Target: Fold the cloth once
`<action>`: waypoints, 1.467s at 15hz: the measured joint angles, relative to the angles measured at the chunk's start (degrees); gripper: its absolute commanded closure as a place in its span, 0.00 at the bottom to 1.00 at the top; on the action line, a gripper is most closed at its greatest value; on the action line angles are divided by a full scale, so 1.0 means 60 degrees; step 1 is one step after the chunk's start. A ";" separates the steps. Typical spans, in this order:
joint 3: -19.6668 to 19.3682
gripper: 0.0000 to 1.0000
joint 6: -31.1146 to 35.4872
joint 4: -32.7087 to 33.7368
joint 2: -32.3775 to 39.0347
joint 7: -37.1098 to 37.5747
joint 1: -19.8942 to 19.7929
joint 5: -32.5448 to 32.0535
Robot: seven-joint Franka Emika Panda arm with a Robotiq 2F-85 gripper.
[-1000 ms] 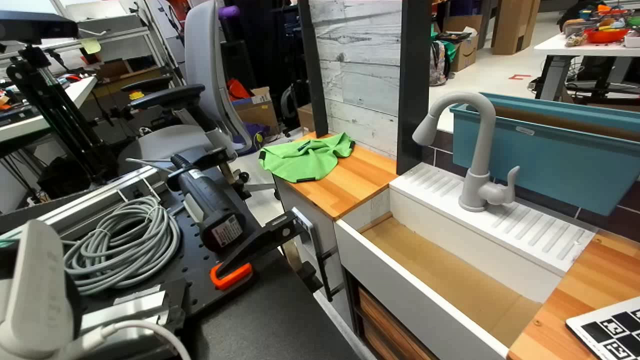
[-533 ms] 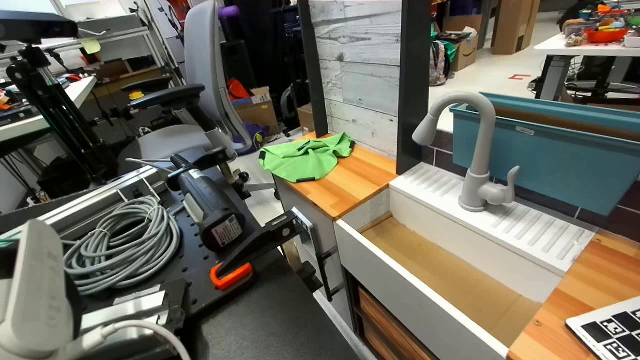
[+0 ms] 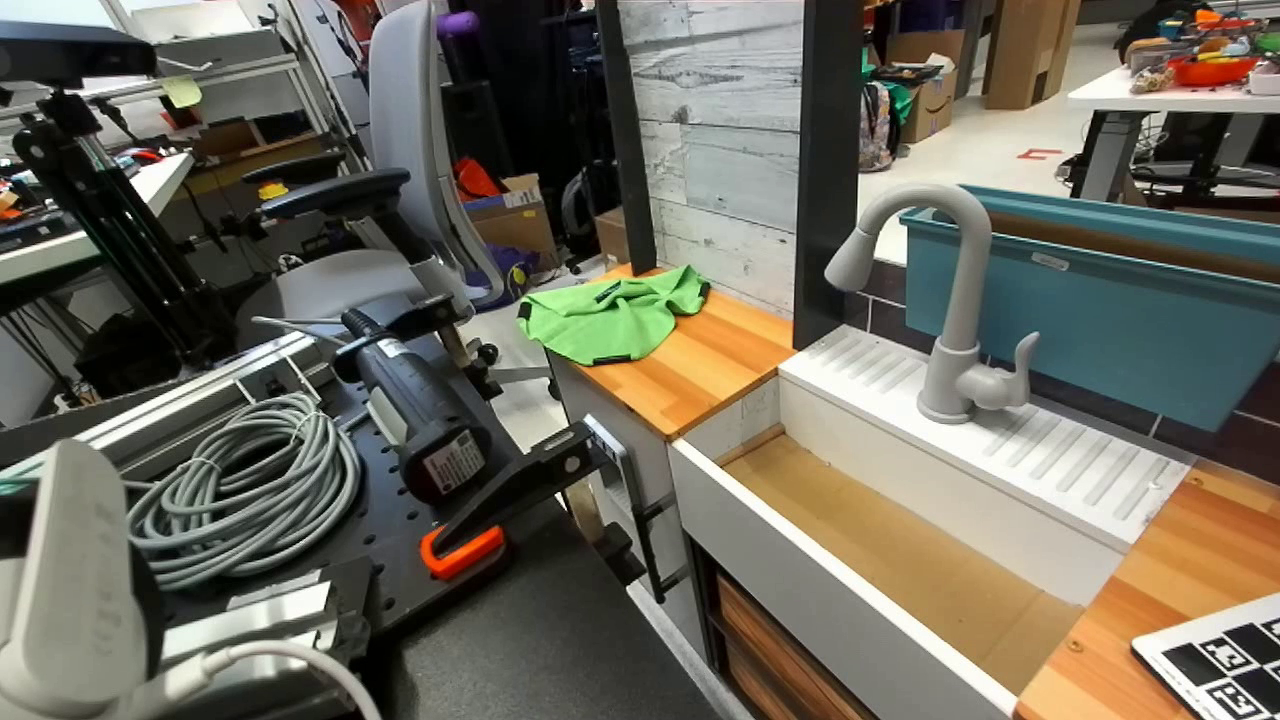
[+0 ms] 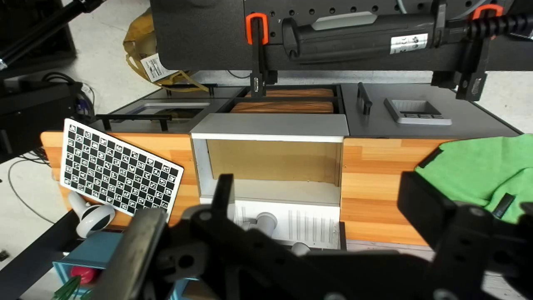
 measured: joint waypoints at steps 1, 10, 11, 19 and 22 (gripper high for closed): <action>0.0000 0.00 0.0000 0.0000 0.0000 0.0000 0.0000 0.0000; 0.0000 0.00 0.0000 0.0000 0.0000 0.0000 0.0000 0.0000; 0.0000 0.00 0.0000 0.0000 0.0000 0.0000 0.0000 0.0000; 0.0018 0.00 0.1294 -0.0005 0.0630 0.0867 0.0001 0.0275; 0.0308 0.00 0.2971 0.0027 0.1801 0.1672 0.0009 0.0344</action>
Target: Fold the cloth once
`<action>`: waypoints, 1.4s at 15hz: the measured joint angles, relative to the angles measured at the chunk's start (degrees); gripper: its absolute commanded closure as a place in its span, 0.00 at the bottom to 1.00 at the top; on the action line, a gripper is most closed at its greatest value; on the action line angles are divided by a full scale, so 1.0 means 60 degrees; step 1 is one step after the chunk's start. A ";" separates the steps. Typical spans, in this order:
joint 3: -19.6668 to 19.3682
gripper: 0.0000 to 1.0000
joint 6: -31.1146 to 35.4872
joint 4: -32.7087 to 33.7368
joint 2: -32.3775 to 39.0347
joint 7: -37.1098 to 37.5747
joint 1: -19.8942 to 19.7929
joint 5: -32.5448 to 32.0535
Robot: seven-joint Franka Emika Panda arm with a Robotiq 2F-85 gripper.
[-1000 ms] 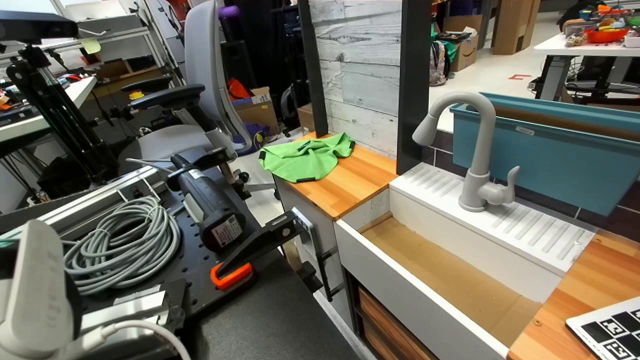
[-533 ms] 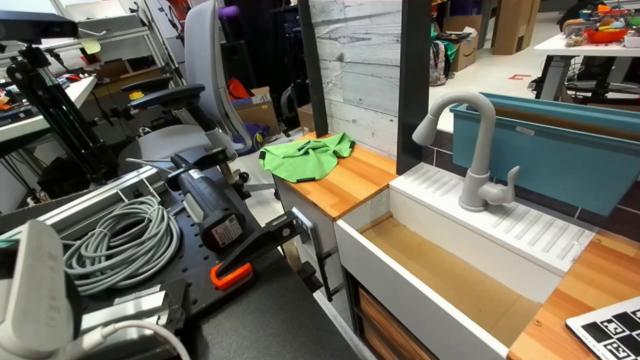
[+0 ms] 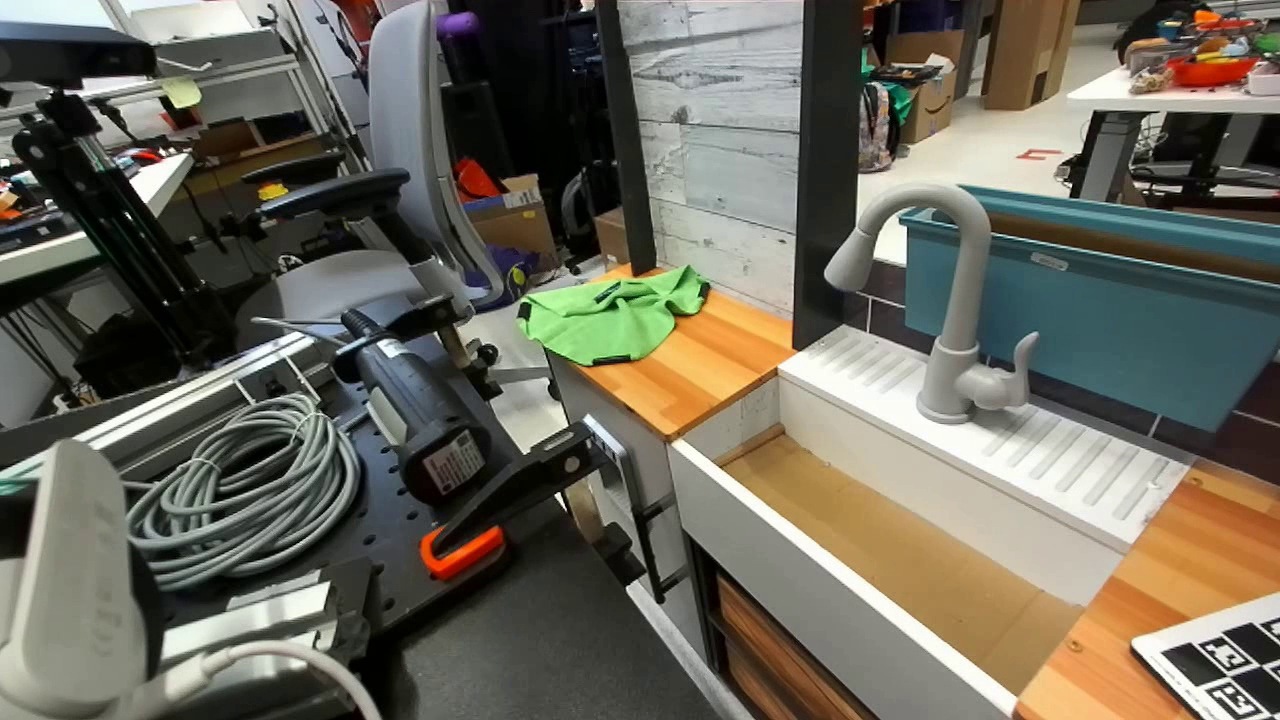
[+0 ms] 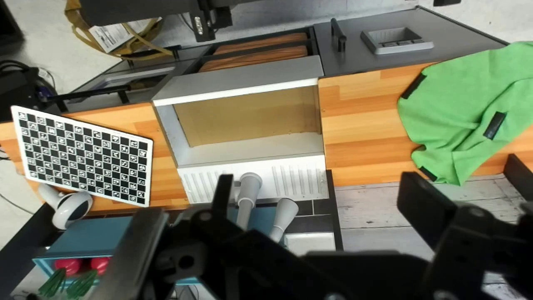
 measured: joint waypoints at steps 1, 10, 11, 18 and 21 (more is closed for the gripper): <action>0.0153 0.00 0.0558 0.0053 0.0524 0.0266 0.0009 0.0007; 0.1094 0.00 0.4119 0.1684 0.5941 0.2801 0.0134 -0.0462; 0.1086 0.00 0.4297 0.2016 0.6557 0.2942 0.0149 -0.0467; 0.0380 0.00 0.4752 0.4781 1.0716 0.2555 0.1195 0.0848; 0.0250 0.00 0.4755 0.5939 1.2060 0.2038 0.1717 0.1822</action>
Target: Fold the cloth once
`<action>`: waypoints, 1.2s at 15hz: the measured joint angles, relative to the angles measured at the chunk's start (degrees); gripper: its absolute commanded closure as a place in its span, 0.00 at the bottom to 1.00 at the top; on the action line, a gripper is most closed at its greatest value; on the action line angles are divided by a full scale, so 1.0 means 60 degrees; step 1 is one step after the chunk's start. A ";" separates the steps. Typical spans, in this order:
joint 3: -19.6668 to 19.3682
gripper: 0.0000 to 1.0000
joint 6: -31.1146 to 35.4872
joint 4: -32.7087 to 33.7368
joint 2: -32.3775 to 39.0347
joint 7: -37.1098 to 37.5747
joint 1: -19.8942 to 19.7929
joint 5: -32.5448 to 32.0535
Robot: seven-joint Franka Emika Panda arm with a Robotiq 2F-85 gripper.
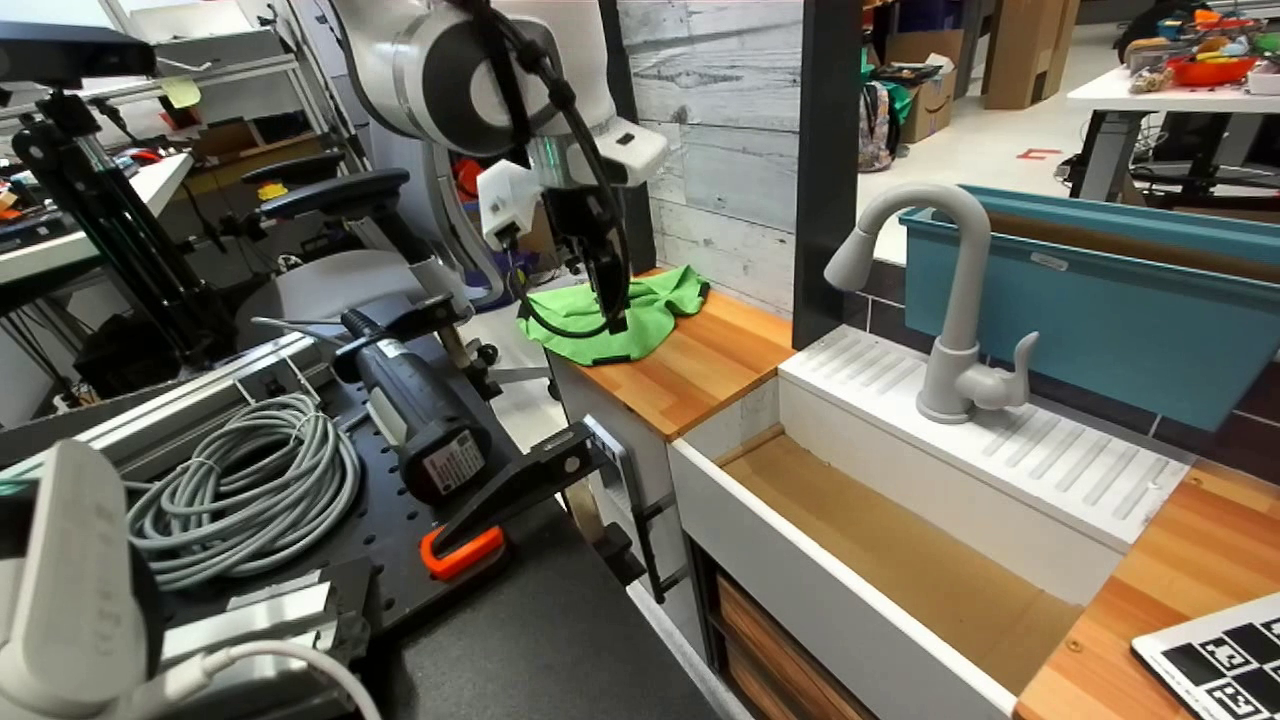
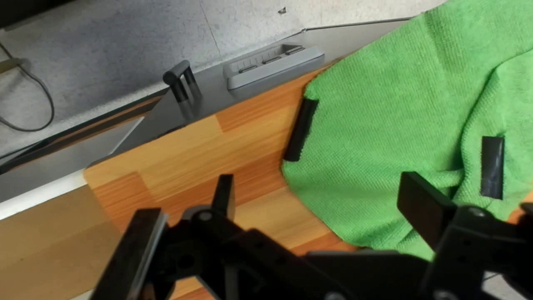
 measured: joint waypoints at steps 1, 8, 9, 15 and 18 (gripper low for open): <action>-0.0051 0.00 0.0000 0.0327 0.0359 -0.0102 0.0156 0.0189; -0.0344 0.00 -0.0103 0.1824 0.1868 -0.0261 0.0728 0.0902; -0.0384 0.00 -0.0114 0.1901 0.1940 -0.0261 0.0764 0.0937; -0.0431 0.00 -0.0105 0.1925 0.1978 -0.0341 0.0811 0.0971; -0.0431 0.00 -0.0105 0.1911 0.1978 -0.0395 0.0812 0.0977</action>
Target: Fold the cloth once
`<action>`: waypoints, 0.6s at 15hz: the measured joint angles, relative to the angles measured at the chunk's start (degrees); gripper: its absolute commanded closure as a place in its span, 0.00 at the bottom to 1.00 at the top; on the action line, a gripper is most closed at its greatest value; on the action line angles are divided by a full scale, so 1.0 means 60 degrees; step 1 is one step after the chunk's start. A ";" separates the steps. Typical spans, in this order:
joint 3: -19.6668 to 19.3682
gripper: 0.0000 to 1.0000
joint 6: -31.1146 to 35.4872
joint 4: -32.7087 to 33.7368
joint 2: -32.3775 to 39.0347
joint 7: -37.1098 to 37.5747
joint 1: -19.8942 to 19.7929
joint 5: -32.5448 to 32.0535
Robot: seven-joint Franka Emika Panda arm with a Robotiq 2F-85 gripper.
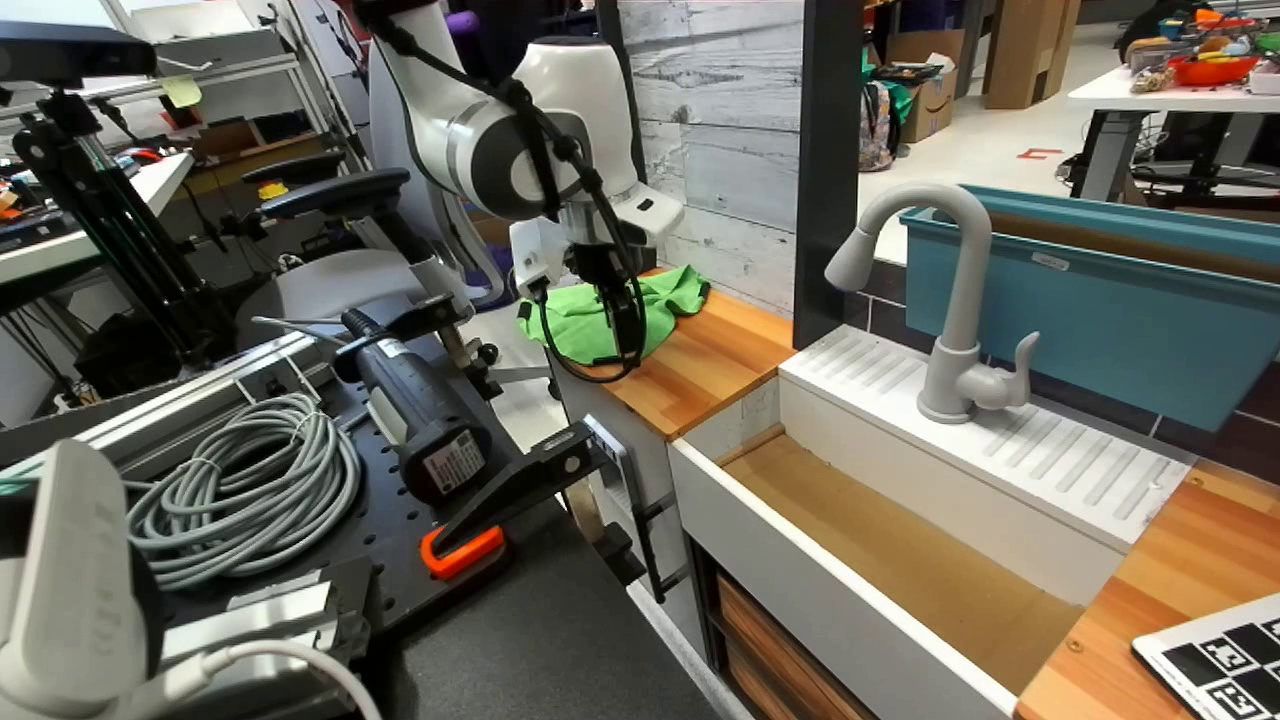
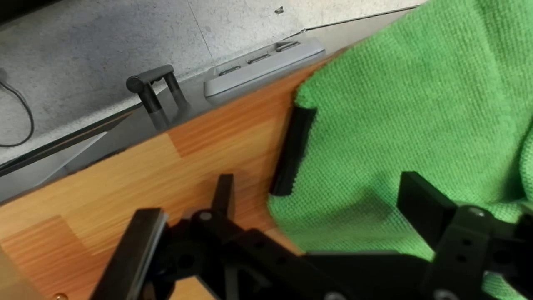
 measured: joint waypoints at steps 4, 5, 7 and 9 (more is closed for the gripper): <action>-0.0106 0.00 0.0000 -0.0003 0.0003 -0.0001 -0.0003 0.0168; -0.0175 0.25 0.0000 -0.0003 0.0008 -0.0001 -0.0004 0.0191; -0.0319 0.35 -0.0001 -0.0003 0.0026 -0.0001 -0.0004 0.0215; -0.0435 0.51 -0.0015 0.0001 0.0054 0.0000 -0.0004 0.0221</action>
